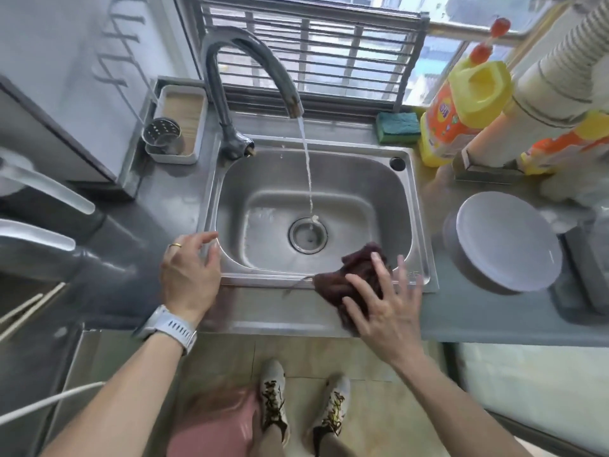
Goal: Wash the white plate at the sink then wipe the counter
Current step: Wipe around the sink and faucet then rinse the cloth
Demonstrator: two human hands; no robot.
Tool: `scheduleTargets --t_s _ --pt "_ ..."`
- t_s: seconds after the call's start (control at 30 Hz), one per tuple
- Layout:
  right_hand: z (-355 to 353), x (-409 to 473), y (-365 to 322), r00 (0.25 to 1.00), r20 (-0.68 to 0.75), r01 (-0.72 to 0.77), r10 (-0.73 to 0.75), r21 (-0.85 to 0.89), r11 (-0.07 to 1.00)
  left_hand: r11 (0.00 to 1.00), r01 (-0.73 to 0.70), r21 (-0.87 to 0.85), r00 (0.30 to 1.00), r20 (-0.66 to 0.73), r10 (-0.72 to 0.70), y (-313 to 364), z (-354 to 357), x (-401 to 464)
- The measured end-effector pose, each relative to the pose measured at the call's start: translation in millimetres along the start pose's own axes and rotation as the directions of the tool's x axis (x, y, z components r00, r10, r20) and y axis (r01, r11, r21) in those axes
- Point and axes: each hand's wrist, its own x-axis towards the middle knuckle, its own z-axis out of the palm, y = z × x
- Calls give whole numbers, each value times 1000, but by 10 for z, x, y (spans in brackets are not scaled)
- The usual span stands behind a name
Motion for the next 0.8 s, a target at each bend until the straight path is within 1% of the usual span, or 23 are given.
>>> scheduleTargets --t_s 0.03,0.07,0.1,0.17,0.2,0.23,0.3,0.4,0.43,0.5,0.57,0.6,0.67,0.7,0.73,0.8 --pt "-92 -63 249 996 47 -80 80 -5 997 1000 8 -21 1000 3 -8 0 -22 0" --pt "-161 -114 420 990 76 -117 117 -3 993 999 17 -42 1000 8 -16 2 -44 -5" --pt "-194 -147 487 988 94 -126 123 26 992 998 27 -60 1000 14 -26 -2 -64 -8" --pt "-178 -162 321 989 93 -127 113 160 979 995 51 -82 999 22 -49 -47 -104 0" --pt "-130 -167 131 993 76 -108 94 211 971 994 61 -88 998 24 -59 -77 -122 6" --pt "-55 -165 -111 998 47 -58 47 251 966 993 74 -94 997 22 -72 -108 -145 8" --pt "144 -105 -703 995 -16 101 -100 303 948 990 93 -105 996 2 -93 -170 -207 23" --pt "404 128 -1762 942 -81 334 -325 314 889 989 107 -99 992 -57 -113 -278 -330 40" --pt "457 227 -2108 928 -75 369 -364 311 876 989 109 -101 990 -76 -117 -322 -374 48" --pt "538 426 -2643 939 -44 337 -341 312 888 987 119 -111 986 -103 -131 -425 -465 65" --pt "579 556 -2901 959 -44 279 -279 301 912 983 132 -124 981 -123 -147 -526 -557 87" --pt "584 591 -2944 958 -48 285 -284 292 913 981 139 -132 979 -131 -156 -571 -597 97" --pt "574 643 -2912 931 -53 362 -361 261 895 979 147 -142 974 -150 -168 -641 -659 102" --pt "571 696 -2879 913 -32 401 -406 244 883 977 151 -149 972 -158 -174 -670 -682 102" --pt "568 785 -2850 900 -2 425 -436 230 876 975 154 -162 970 -162 -180 -696 -698 102" --pt "565 1111 -2838 893 38 428 -448 235 873 968 152 -200 968 -167 -186 -739 -709 120"
